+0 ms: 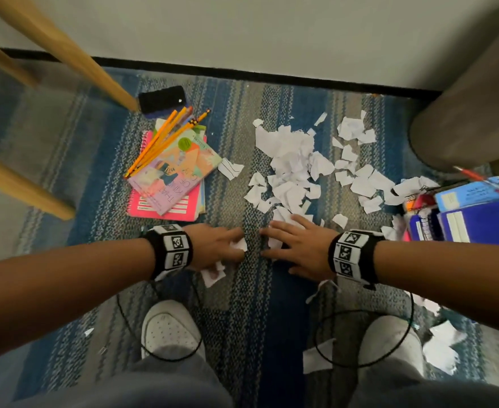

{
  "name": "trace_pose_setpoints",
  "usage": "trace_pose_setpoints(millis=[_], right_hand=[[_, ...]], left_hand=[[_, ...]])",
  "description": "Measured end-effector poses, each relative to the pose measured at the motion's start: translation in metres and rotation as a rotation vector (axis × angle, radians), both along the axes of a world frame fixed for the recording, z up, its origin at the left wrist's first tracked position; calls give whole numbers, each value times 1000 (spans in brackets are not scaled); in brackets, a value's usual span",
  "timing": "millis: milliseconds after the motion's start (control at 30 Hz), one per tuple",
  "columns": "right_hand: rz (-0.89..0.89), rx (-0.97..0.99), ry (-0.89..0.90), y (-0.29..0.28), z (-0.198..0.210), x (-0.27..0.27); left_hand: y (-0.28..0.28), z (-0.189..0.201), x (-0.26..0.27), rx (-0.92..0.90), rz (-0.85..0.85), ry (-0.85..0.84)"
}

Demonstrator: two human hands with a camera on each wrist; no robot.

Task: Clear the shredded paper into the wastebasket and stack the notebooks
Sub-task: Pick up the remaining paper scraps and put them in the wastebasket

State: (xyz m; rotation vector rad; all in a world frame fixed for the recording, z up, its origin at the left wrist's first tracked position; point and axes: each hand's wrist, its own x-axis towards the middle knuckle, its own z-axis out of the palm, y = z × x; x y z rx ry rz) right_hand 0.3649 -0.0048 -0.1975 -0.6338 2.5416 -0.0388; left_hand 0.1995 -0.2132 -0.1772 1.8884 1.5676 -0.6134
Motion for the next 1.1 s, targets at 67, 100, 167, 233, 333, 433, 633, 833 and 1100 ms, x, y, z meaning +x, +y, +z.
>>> trace_pose_setpoints(millis=[67,100,167,233,333,433,633,833,1100], right_hand=[[-19,6,14,9,4,-4],[-33,12,25,13,6,-6],[-87,22,73,18,12,-10],[-155,29,138,21,19,-8],[-295,52,117,32,23,6],[-544,84,46,51,33,24],[-603,36,-231,88,54,73],[-666,195,-553,95,53,91],[-830,335,-741,87,42,145]], left_hand=[[23,5,-4,44,117,-16],[35,9,-5,93,216,-27],[55,16,-5,234,403,-31],[62,20,-3,370,445,18],[43,11,10,347,232,30],[14,-13,12,162,-31,22],[39,-13,-8,141,-77,127],[91,46,-10,277,-257,192],[102,-14,130,351,-439,-118]])
